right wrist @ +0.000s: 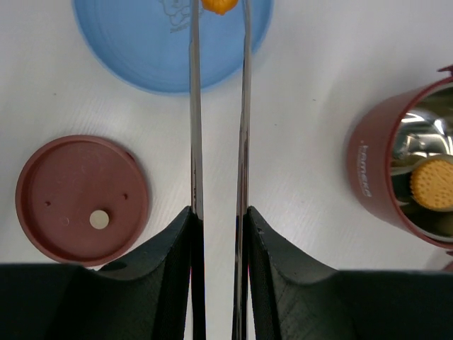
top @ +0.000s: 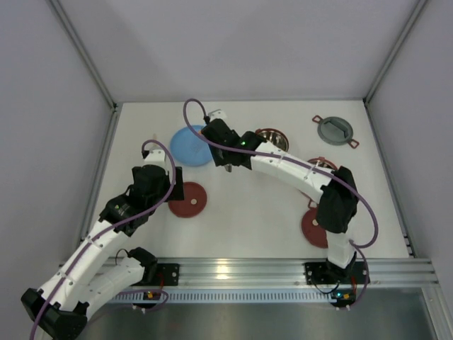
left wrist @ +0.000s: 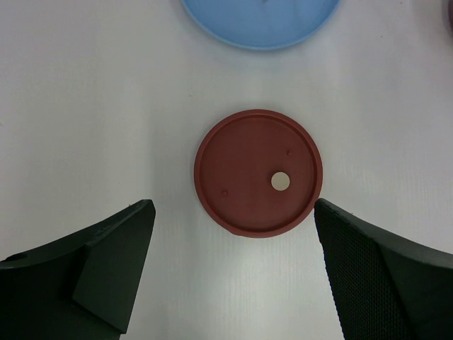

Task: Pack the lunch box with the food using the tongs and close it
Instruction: Pick up the fake food from the plate, then place the fake food in the packing box.

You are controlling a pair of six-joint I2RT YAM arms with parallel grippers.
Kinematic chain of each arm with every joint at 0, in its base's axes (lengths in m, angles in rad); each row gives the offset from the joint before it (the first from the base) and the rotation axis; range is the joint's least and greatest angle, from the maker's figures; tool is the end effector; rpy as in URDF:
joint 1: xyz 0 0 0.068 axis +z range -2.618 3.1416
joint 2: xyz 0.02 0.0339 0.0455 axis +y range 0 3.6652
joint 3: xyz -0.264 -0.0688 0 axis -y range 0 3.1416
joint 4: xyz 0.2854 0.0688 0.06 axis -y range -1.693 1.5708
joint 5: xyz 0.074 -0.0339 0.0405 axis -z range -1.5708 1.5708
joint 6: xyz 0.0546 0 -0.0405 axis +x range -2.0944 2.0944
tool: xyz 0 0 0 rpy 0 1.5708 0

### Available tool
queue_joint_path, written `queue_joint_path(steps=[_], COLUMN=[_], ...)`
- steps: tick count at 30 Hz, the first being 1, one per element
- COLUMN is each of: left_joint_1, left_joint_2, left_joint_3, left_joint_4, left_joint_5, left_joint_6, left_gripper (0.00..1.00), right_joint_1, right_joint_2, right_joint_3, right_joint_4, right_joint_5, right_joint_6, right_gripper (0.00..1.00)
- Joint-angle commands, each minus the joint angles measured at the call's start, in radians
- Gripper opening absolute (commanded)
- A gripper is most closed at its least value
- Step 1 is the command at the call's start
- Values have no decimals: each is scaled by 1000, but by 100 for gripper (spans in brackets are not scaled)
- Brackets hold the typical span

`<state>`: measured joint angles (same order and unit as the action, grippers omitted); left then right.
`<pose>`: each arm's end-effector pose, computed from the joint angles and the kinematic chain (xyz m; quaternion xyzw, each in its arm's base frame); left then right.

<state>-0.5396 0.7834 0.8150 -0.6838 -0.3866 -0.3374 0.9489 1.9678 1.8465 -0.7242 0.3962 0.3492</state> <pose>0.1953 -0.0930 0.2932 0.0041 0.8838 -0.0288 0.4670 0.3056 0.3902 0.2889 -0.2041 0.8964 0.0636 0.3883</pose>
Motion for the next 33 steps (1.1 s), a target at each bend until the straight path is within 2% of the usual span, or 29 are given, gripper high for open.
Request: queue_joint_path(steps=[1, 12, 17, 33], left_joint_1=[-5, -5, -5, -5], left_joint_2=[-10, -6, -6, -6], left_joint_3=[6, 6, 7, 7], left_joint_4=[10, 12, 12, 10], left_joint_5=[-15, -14, -14, -18], left_joint_6=[6, 8, 6, 5], left_gripper=[99, 99, 99, 99], right_joint_1=[-36, -136, -180, -220], right_joint_2=[-167, -506, -625, -667], right_joint_3=[-58, -396, -498, -612], right_joint_4=[12, 14, -1, 11], right_joint_5=[52, 102, 115, 93], right_joint_6=[19, 66, 76, 83], right_gripper=[16, 16, 16, 19])
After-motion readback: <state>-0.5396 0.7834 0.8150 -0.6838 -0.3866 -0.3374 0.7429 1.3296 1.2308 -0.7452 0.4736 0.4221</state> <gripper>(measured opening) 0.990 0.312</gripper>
